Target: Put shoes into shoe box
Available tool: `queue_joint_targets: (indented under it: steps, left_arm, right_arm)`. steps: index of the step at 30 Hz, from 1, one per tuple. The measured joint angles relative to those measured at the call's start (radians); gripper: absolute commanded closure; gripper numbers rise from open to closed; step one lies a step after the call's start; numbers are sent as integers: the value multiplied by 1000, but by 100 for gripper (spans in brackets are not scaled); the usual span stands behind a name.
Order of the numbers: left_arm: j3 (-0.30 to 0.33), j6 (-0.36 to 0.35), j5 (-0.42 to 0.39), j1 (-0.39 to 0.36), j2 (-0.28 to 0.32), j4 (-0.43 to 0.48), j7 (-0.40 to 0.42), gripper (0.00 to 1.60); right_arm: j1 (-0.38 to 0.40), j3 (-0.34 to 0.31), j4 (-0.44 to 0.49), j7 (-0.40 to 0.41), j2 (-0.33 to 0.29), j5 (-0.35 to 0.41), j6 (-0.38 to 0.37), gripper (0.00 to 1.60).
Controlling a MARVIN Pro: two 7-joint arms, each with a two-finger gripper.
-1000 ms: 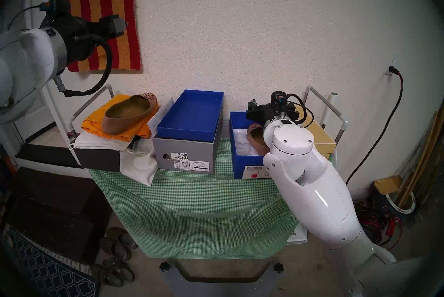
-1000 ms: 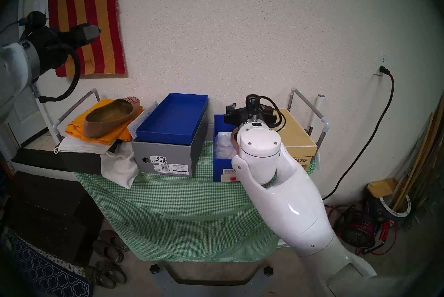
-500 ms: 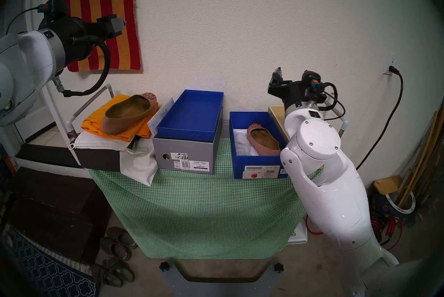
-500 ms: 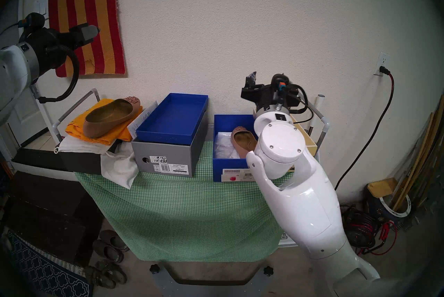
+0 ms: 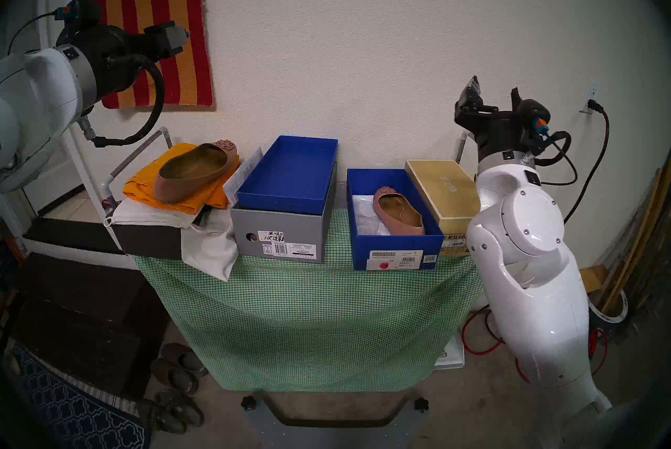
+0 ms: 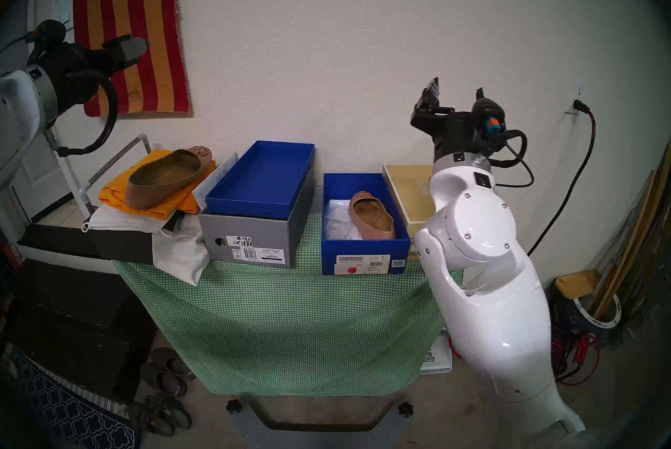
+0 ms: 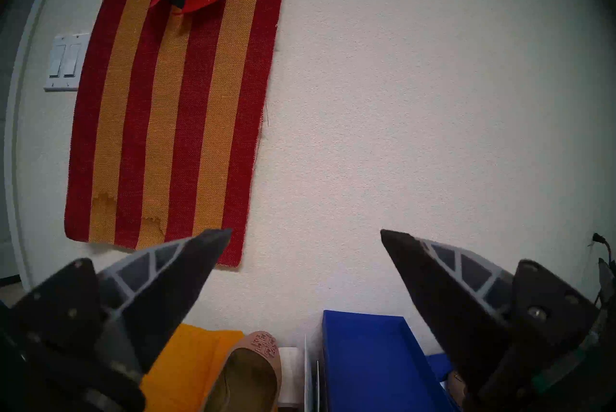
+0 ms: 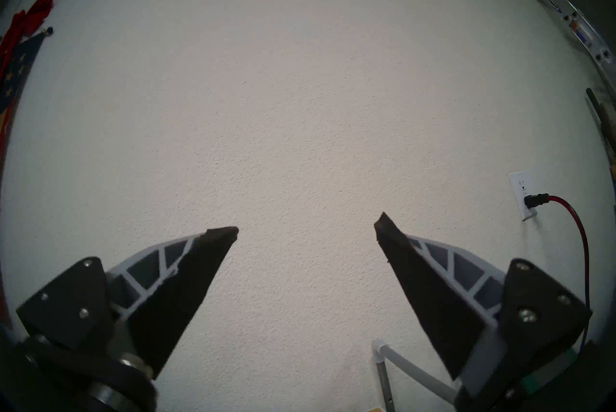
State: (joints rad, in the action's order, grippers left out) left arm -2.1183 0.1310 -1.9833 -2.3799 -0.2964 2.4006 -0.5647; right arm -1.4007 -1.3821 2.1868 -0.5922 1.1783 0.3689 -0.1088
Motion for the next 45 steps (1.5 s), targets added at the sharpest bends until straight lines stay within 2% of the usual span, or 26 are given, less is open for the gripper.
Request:
queue_joint_targets:
  steps: [5,12,18,24,29,31,34,45]
  left_arm:
    - [4,-19,1,-6,-9,-2,7,0]
    - [69,-145,-13,31,-42,-32,59,0]
    - [107,-275,-13,85,-66,-131,148,0]
    - [151,-401,39,127,-66,-243,271,0]
    - [197,-477,89,165,-43,-295,347,0]
    - [221,-527,129,196,-20,-323,397,0]
    - [240,-565,168,229,9,-350,432,0]
    - [296,-631,279,344,103,-393,484,0]
  right_arm:
    - [-26,-23,11,19,-11,23,15,0]
    - [-44,-32,15,32,-18,35,22,0]
    - [-52,-36,17,39,-22,41,26,0]
    - [-56,-37,18,42,-24,45,28,0]
    - [-58,-37,18,43,-25,47,29,0]
    - [-59,-37,18,44,-26,48,29,0]
    - [-60,-37,18,45,-27,49,30,0]
    - [-60,-37,19,47,-30,51,32,0]
